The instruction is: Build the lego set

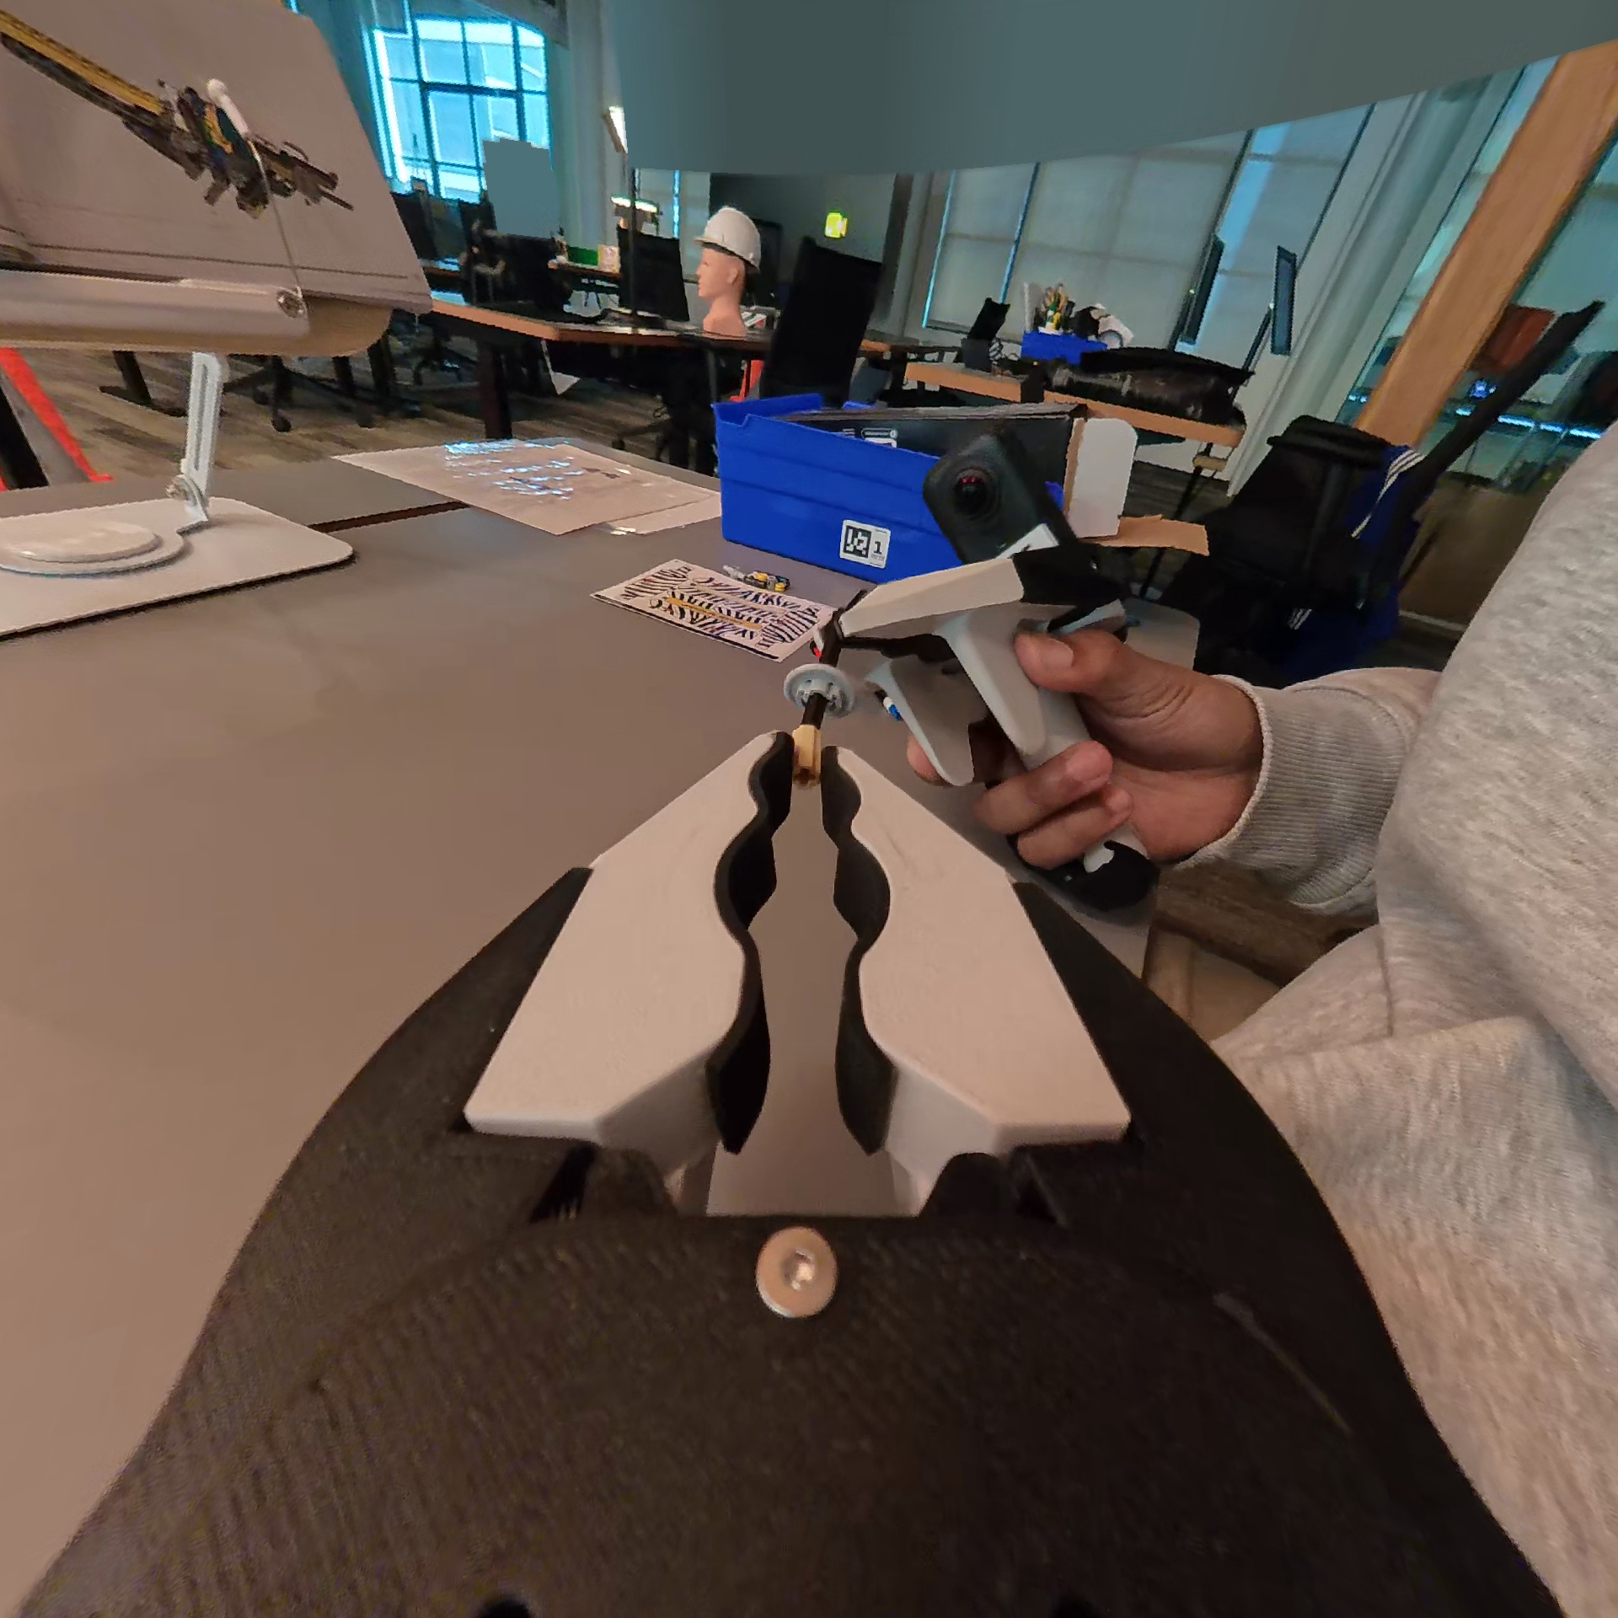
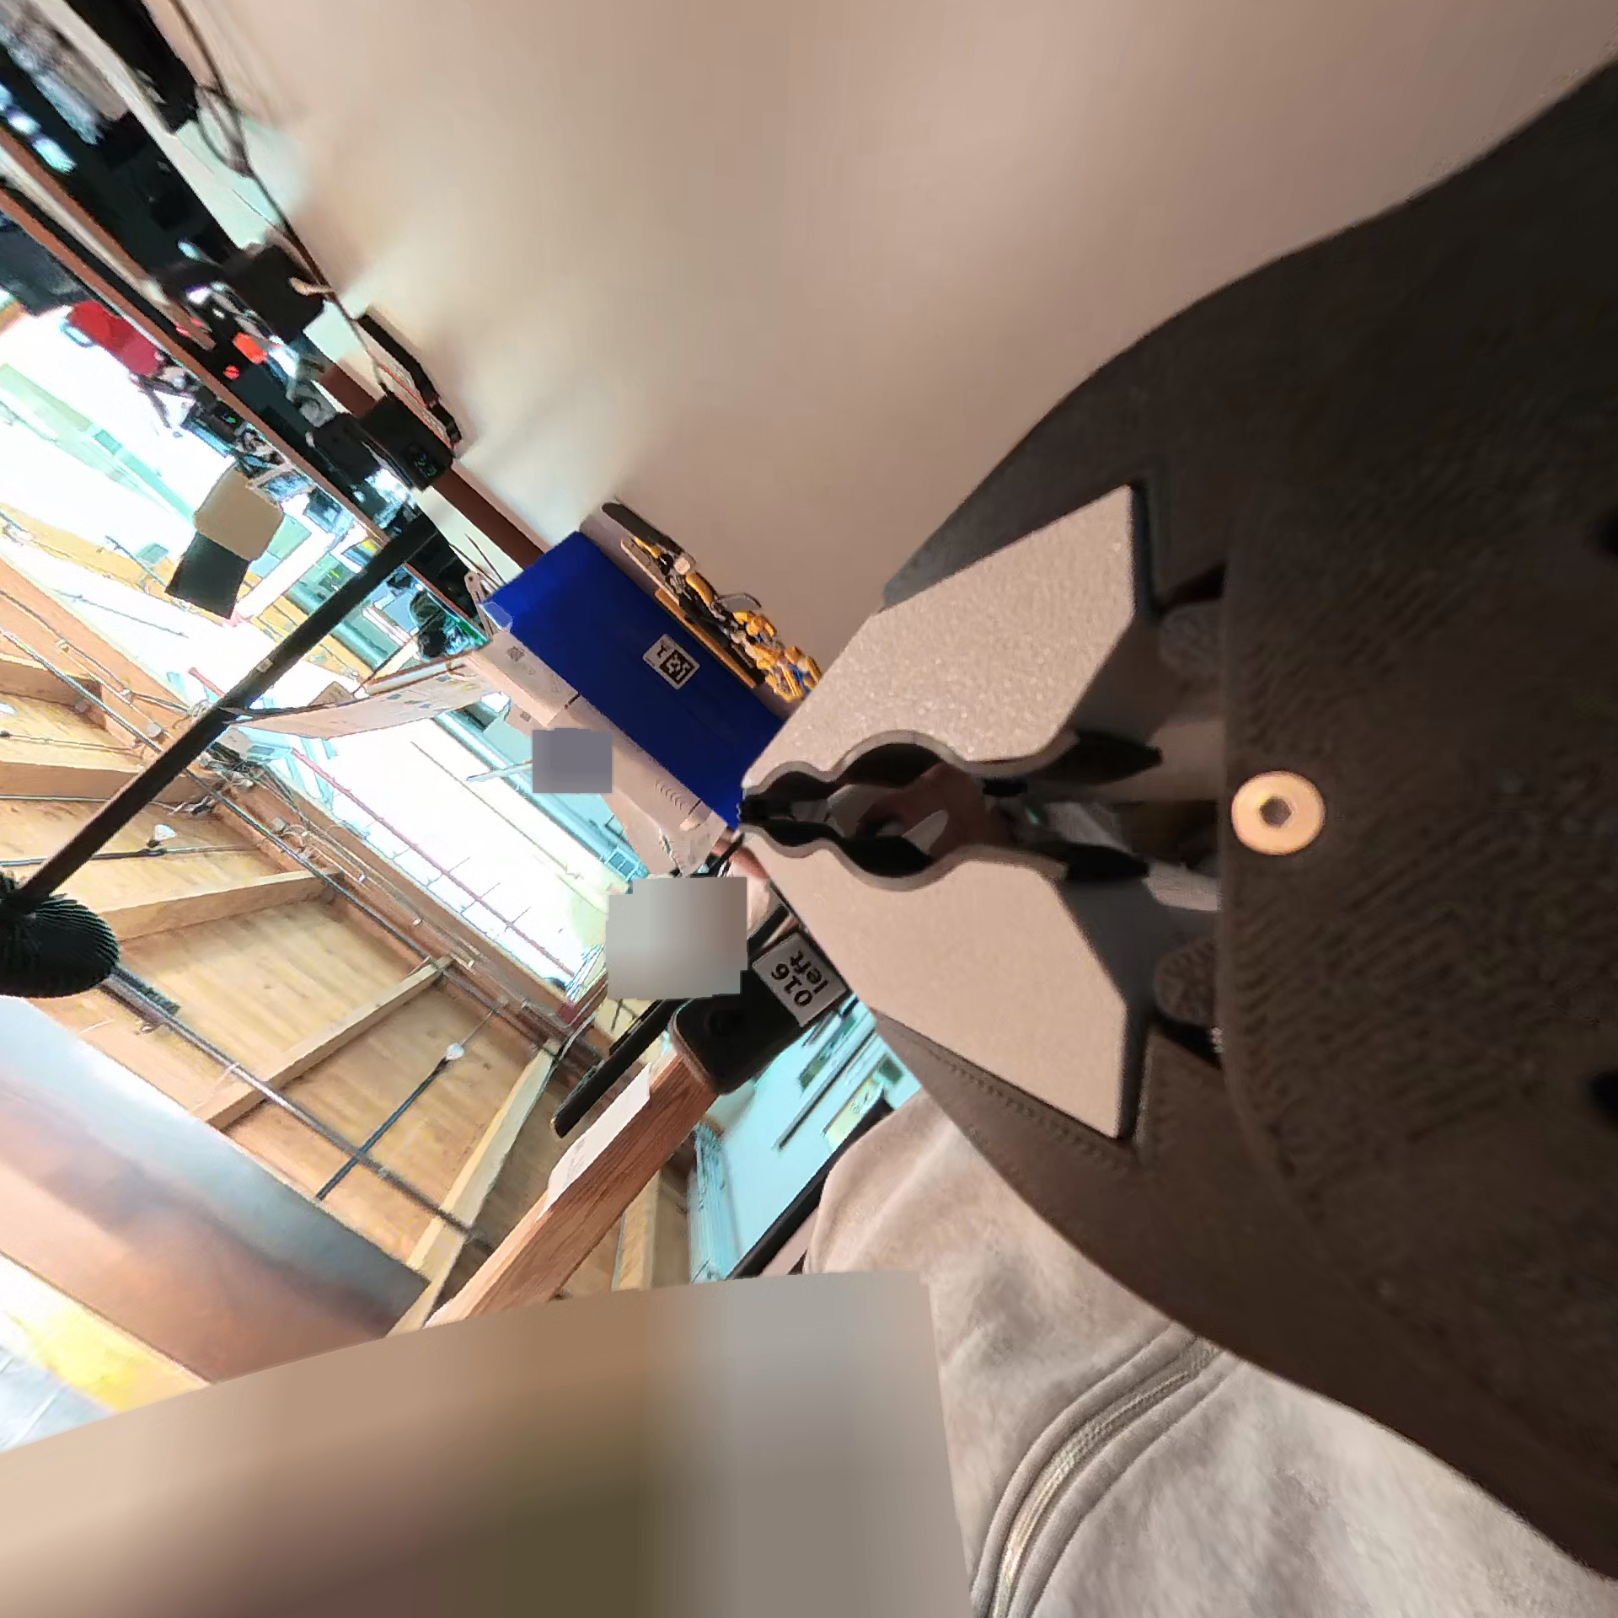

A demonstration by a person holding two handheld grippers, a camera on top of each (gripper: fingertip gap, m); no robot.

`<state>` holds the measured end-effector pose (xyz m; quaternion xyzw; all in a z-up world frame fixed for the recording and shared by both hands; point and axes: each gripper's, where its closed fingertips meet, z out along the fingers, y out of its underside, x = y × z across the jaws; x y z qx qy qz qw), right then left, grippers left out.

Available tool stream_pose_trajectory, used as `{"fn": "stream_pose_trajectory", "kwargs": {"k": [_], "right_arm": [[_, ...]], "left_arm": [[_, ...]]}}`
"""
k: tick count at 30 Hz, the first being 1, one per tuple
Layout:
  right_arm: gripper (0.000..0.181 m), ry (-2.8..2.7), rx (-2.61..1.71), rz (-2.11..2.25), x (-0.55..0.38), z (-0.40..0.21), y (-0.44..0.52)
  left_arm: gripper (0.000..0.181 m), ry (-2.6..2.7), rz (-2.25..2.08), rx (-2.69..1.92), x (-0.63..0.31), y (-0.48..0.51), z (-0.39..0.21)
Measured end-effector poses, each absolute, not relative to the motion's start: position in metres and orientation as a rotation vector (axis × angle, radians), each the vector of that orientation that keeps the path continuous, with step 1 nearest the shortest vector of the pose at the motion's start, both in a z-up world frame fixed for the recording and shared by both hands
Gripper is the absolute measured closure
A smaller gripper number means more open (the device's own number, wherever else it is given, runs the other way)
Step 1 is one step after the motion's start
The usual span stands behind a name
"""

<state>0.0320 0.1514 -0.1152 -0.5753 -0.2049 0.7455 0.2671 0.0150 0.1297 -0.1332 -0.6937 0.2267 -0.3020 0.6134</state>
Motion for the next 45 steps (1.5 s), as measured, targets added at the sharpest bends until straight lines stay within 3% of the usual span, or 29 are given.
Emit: {"fn": "stream_pose_trajectory", "kwargs": {"k": [29, 39, 45], "right_arm": [[0.18, -0.429, -1.575, 2.216, 0.036, -0.124, 0.157], [0.179, -0.653, -1.595, 1.768, 0.048, -0.126, 0.175], [0.179, -0.698, -1.587, 1.621, 0.054, -0.125, 0.183]], "left_arm": [[0.17, 0.516, -0.788, -1.608, 0.02, 0.128, -0.135], [0.167, 0.496, -0.72, -1.677, -0.013, 0.137, -0.134], [0.157, 0.559, -0.758, -1.88, 0.003, 0.133, -0.17]]}}
